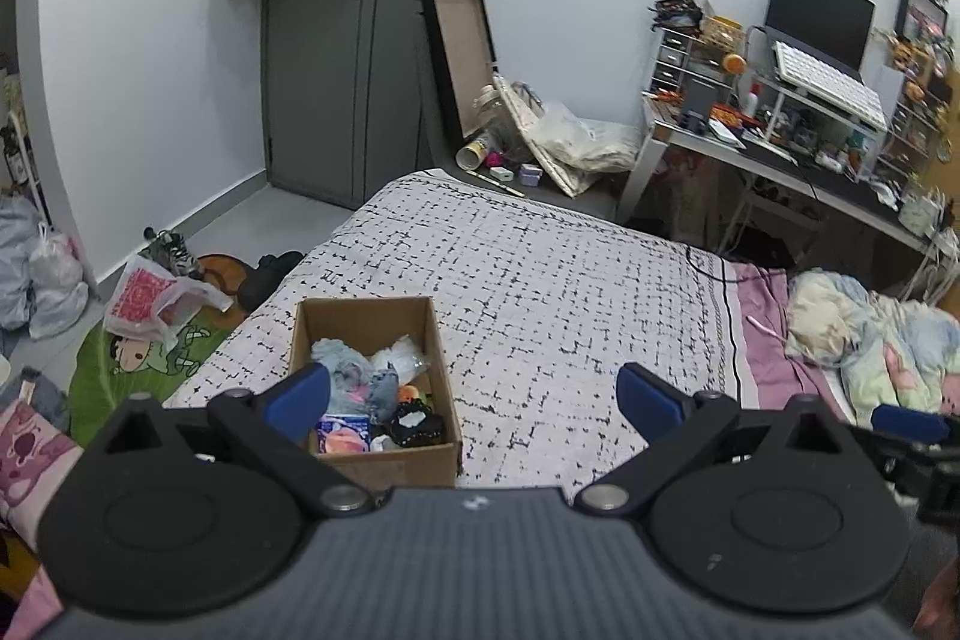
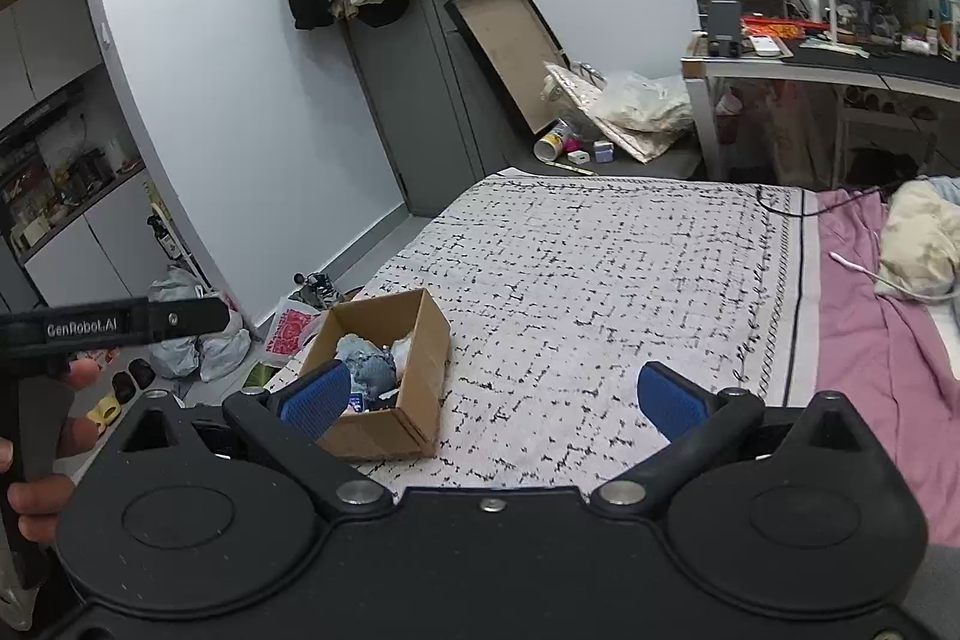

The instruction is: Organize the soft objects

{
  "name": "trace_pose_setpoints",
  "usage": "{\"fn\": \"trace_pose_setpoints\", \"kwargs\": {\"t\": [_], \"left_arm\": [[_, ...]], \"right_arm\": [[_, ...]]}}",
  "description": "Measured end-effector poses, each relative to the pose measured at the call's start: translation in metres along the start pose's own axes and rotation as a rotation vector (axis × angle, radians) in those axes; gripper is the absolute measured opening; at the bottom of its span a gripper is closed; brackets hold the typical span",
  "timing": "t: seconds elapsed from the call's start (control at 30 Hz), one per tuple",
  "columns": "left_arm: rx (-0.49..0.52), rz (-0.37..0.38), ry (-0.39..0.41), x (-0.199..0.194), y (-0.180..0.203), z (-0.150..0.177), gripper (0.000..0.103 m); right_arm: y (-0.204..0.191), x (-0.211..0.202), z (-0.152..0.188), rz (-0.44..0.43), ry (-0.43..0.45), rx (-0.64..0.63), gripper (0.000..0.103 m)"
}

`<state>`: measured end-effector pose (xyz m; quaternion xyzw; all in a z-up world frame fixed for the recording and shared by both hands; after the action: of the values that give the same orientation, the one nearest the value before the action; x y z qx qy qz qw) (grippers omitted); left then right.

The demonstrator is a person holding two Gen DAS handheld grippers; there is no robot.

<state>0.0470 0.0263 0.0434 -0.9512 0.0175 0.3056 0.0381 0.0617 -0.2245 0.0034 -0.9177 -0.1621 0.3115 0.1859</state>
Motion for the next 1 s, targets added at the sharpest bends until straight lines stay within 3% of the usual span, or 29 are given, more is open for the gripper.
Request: {"fn": "trace_pose_setpoints", "kwargs": {"t": [0.33,0.7,1.0], "left_arm": [[0.058,0.003,0.035,-0.025,0.019,0.013,0.101],[0.121,0.019,0.014,-0.036,0.028,0.028,0.101],[0.104,-0.009,-0.017,-0.038,0.02,0.04,0.101]], "right_arm": [[0.002,-0.027,0.01,0.026,-0.006,-0.028,0.103],[0.012,-0.053,0.016,0.021,0.01,0.009,0.103],[0.008,-0.049,0.021,-0.004,-0.019,0.003,0.103]]}}
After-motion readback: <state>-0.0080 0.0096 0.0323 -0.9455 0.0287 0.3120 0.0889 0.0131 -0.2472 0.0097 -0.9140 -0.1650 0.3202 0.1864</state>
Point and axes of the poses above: each gripper's, at about its wrist camera, not at the fingertips, and x roughly the way its jaws point, y to its right, z to its underside, the point moved 3 cm from there along x, roughly the way its jaws point, and after that the axes turned 13 degrees about x, right-handed, at the moved point
